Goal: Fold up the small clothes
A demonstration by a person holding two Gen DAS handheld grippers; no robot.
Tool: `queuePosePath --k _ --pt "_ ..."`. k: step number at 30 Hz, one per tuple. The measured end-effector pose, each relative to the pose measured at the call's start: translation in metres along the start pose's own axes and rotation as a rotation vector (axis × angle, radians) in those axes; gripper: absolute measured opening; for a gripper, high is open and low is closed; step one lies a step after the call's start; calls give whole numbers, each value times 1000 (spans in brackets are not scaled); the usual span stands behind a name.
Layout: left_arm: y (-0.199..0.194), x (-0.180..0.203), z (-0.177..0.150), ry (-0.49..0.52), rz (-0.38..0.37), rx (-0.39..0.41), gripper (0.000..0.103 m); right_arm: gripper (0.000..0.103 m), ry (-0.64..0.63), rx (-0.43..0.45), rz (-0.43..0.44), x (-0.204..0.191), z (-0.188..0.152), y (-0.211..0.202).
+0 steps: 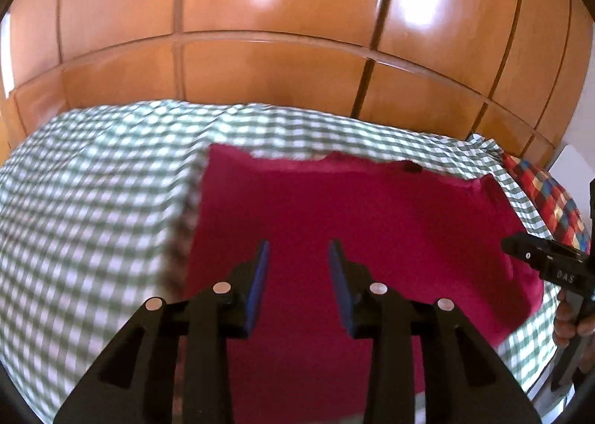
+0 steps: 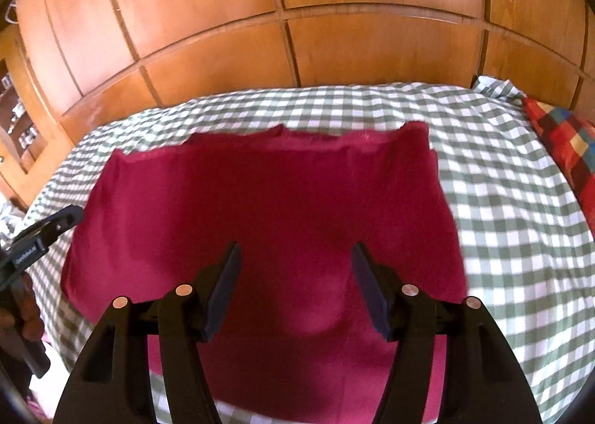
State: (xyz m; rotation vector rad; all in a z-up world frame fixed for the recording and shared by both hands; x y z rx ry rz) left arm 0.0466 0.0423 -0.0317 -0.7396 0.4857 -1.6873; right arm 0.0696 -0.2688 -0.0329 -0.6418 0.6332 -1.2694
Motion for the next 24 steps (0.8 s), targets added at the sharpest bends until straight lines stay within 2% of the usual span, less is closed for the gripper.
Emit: queuePosePath --k 5,8,11,14,20,24 --pt "33 15 27 19 -5 -13 36 60 3 10 -32 5 21 13" --pt "59 16 34 29 46 -32 36 60 12 5 -57 13 28 25" --pt "79 4 29 -7 77 -62 36 60 37 -27 -91 29 25 45" --pt "89 -7 17 -27 88 -65 38 60 67 -48 -62 43 14 65" --pt "76 1 19 -18 86 -35 37 62 57 -31 -52 41 14 63" --pt "56 14 22 0 67 7 42 62 99 -35 -1 46 19 52"
Point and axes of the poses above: each gripper's, at about its wrist camera, not at the fingertips, and y roughly the way its jaws point, x to its right, z to its top, the point moved 4 cm from there along y, roughly the way its jaws point, and after that the axes turned 7 degrees about -z, right-handed, at the moved point
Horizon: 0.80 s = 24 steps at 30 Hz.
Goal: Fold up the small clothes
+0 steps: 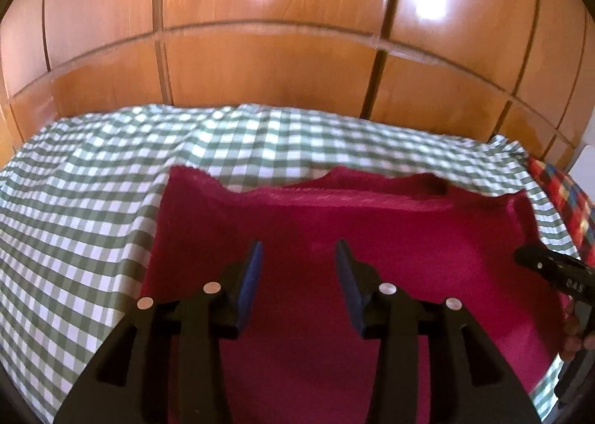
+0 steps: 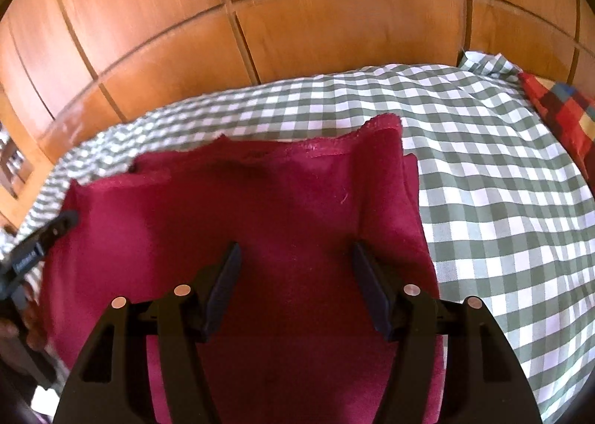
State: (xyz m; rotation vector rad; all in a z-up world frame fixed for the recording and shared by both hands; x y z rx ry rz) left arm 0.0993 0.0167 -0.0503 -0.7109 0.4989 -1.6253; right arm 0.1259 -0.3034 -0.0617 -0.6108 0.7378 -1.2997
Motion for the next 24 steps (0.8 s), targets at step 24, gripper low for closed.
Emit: queuePosePath --k 24 --pt "-45 39 -38 42 -37 8 54 74 359 -108 277 72 -52 -15"
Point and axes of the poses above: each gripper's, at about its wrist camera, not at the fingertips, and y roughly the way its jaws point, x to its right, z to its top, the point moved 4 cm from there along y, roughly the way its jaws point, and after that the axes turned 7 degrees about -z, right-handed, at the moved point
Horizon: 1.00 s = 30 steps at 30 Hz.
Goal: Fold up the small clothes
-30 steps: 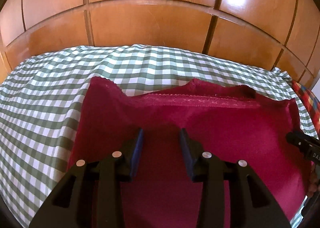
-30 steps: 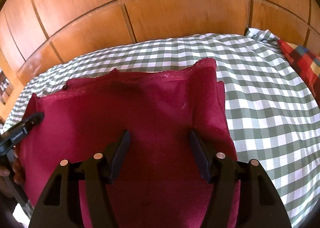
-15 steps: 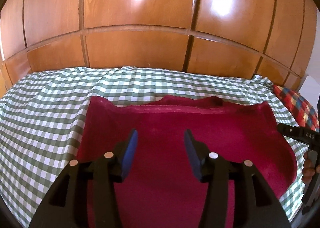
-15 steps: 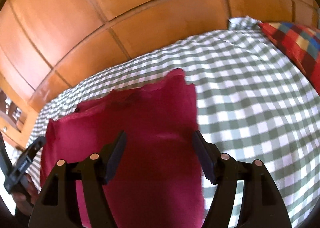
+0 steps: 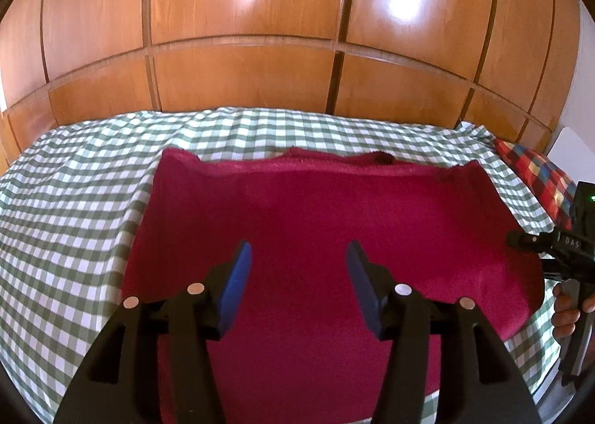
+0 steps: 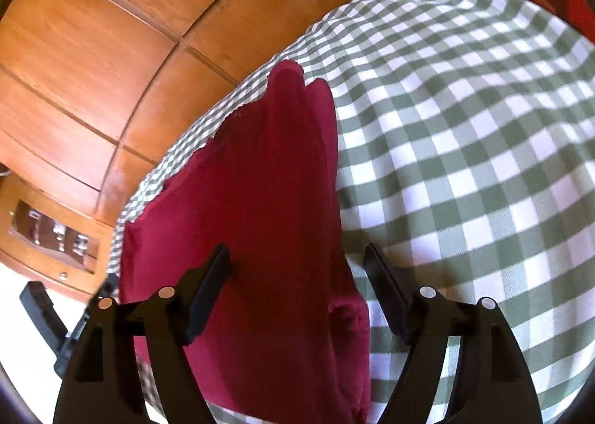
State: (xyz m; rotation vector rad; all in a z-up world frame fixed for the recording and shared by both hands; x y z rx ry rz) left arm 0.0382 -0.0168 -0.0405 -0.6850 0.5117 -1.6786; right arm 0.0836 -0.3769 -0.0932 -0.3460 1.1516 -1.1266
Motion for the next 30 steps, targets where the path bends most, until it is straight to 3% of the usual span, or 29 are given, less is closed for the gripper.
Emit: queuePosePath --k 9,13,15,23,25,27,30 --pt "0 -18 -25 -86 -27 -51 56 73 23 -46 109 0 -12 -4" --pt "-10 -36 -37 -145 -32 -35 61 65 25 -49 110 1 -16 -5" --pt "-15 -43 -40 -162 -23 -14 70 58 13 -52 98 0 -17 -4" --pt "-16 -57 -44 -197 -38 -26 70 40 4 -68 107 -6 -21 3" --pt "-14 -58 -45 -211 -48 -36 66 37 -3 -64 106 -11 -22 1" --pt "-13 -60 -44 -218 -67 -53 47 35 -19 -48 101 -20 -20 -3" --pt "-14 -66 -42 -253 -131 -72 27 34 -38 -19 115 -37 -13 -12"
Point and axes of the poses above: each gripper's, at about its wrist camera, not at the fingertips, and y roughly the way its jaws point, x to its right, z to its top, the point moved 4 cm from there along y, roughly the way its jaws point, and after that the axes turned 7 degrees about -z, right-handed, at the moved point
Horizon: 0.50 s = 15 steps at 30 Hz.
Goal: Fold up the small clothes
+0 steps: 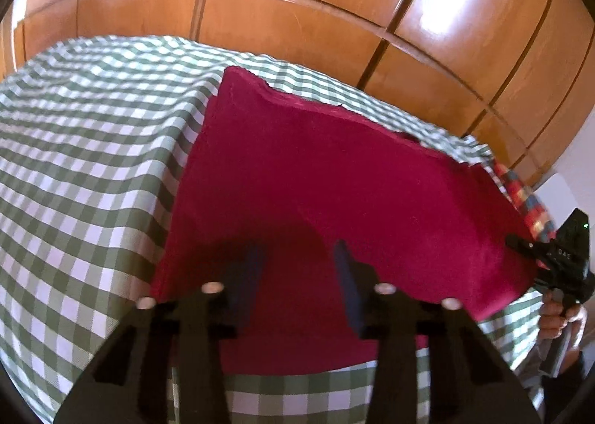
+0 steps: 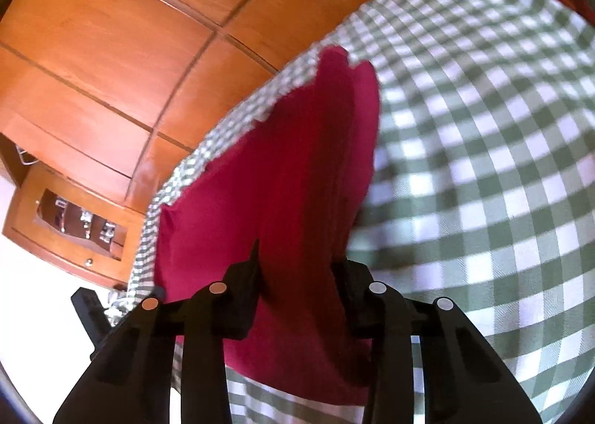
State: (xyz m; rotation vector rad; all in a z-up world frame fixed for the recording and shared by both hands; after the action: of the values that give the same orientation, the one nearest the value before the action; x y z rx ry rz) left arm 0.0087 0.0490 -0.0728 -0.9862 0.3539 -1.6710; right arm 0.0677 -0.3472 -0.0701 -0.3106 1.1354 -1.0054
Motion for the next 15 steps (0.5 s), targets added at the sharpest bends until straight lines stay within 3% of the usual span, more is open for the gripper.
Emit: queuePosePath --k 3,6,9,15 --pt "-3 -11 3 -45 -47 -3 19 33 -41 27 30 -27 9 -9" --pt "-4 -22 5 -85 -100 -13 18 32 -125 48 61 -73 19 -13" --pt "2 -31 4 -99 -106 -33 13 31 -199 51 87 -114 23 -10" --pt "10 -44 4 -141 -155 -48 10 29 -373 -4 96 -205 10 33"
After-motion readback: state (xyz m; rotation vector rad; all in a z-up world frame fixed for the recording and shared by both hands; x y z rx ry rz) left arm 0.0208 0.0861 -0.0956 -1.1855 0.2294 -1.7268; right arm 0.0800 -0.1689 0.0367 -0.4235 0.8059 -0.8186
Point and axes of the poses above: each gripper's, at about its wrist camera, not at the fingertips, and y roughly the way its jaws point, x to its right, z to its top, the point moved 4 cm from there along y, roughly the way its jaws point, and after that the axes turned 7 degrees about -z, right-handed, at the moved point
